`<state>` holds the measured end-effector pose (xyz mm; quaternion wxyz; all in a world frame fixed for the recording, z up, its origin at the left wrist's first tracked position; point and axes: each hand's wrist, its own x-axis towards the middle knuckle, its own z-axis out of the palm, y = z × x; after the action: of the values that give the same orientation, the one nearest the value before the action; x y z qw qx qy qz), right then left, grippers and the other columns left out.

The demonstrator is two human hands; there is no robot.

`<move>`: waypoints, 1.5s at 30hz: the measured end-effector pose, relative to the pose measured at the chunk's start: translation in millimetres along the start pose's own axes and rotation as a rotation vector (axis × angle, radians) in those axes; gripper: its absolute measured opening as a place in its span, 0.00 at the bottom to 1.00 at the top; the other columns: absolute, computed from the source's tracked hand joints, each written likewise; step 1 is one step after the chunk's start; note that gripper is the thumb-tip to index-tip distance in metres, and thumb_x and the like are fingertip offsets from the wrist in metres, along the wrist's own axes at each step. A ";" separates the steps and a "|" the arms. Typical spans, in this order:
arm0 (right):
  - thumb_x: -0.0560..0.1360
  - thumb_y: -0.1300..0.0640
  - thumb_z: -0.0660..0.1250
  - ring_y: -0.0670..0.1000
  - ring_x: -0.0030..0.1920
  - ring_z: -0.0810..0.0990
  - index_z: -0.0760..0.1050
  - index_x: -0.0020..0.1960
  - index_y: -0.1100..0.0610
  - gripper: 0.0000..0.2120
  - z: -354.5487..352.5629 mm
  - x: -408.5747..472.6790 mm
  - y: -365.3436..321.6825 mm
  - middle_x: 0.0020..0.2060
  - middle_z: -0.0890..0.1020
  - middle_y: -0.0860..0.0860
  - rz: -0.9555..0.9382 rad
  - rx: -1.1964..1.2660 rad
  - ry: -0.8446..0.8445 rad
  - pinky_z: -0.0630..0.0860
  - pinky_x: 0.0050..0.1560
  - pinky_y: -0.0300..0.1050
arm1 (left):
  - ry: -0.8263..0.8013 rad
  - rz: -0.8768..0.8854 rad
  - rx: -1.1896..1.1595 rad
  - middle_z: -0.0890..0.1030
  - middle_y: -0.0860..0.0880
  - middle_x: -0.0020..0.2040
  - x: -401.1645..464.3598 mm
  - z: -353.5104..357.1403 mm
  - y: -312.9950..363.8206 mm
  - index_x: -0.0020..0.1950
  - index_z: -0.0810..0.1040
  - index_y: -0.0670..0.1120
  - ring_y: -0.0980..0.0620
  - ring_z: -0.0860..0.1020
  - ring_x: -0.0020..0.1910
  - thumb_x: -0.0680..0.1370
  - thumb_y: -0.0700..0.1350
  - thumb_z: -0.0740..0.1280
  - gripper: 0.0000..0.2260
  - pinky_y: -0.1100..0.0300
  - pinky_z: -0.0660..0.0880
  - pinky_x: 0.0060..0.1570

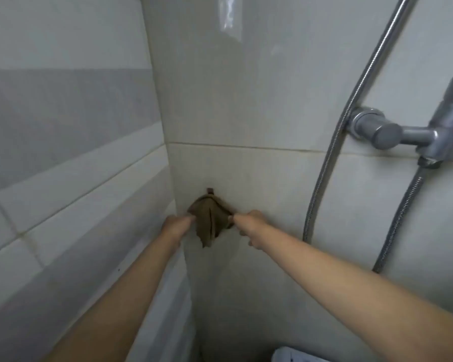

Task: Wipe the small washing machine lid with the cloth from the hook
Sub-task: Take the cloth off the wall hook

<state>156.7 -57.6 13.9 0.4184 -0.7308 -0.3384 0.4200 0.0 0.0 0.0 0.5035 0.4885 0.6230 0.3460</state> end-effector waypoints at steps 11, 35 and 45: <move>0.68 0.54 0.72 0.57 0.54 0.81 0.79 0.54 0.58 0.16 40.0 24.1 4.3 0.53 0.83 0.56 -0.038 0.230 0.059 0.78 0.56 0.48 | -0.047 0.012 -0.292 0.80 0.41 0.57 12.5 14.8 -2.2 0.61 0.76 0.35 0.49 0.78 0.42 0.75 0.37 0.68 0.15 0.66 0.74 0.34; 0.77 0.57 0.61 0.55 0.42 0.77 0.73 0.47 0.61 0.07 -160.4 -94.9 116.8 0.39 0.78 0.56 -0.227 -0.329 0.110 0.70 0.42 0.43 | -0.489 -0.111 -0.088 0.77 0.48 0.35 -164.7 156.1 -24.0 0.40 0.73 0.46 0.56 0.77 0.28 0.79 0.39 0.61 0.08 0.65 0.74 0.21; 0.80 0.47 0.54 0.57 0.54 0.80 0.72 0.65 0.57 0.20 -210.3 -101.4 246.6 0.55 0.80 0.59 0.410 0.760 -0.131 0.78 0.48 0.52 | -0.764 -0.196 0.030 0.84 0.43 0.49 -206.2 224.9 -78.2 0.57 0.77 0.39 0.49 0.83 0.46 0.80 0.36 0.57 0.11 0.55 0.77 0.48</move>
<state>338.3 -316.0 -111.1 0.5433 -0.5489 -0.0338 0.6343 200.0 -233.2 -69.5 0.7228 0.5275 0.4392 0.0805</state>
